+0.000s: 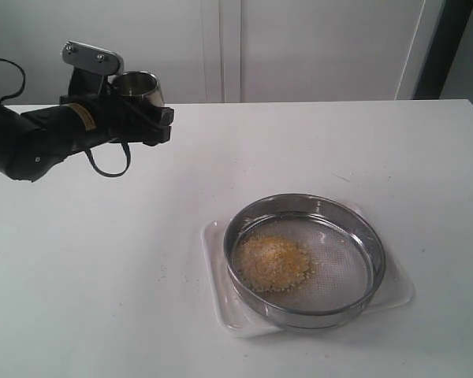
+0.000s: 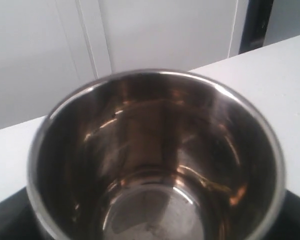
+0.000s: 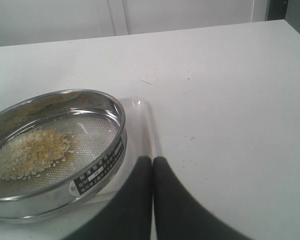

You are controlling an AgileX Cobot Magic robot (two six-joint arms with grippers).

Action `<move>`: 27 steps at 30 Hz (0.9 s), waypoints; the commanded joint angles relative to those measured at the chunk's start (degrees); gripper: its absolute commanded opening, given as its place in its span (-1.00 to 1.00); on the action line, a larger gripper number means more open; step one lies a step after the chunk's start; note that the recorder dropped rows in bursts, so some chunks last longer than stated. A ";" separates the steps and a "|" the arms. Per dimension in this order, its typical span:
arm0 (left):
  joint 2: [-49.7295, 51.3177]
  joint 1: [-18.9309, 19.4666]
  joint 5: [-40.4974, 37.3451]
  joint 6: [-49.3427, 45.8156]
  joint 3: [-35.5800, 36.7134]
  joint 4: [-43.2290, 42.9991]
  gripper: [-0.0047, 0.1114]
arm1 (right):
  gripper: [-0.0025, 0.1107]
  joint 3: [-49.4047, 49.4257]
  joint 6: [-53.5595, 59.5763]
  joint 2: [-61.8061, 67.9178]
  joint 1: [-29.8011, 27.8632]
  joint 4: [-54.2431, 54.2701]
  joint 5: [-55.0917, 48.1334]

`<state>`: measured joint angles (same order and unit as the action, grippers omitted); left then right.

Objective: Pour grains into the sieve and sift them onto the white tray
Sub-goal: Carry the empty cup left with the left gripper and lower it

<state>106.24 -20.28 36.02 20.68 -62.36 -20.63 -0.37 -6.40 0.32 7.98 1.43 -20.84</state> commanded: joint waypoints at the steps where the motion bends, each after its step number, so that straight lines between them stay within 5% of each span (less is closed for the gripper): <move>1: 4.38 3.22 7.50 6.46 -2.72 -6.84 -0.92 | -0.96 0.37 0.12 -0.32 0.02 -0.04 0.80; 13: 14.55 4.10 12.57 5.06 -5.01 -18.46 -0.92 | -0.96 0.37 0.12 -0.32 0.02 -0.04 0.80; 27: 23.19 4.19 27.78 3.34 -5.09 -20.48 -0.92 | -0.96 0.37 0.12 -0.32 0.02 -0.04 0.80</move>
<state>129.00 -16.28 60.91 24.25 -67.18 -40.48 -0.37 -6.40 0.32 7.98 1.43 -20.84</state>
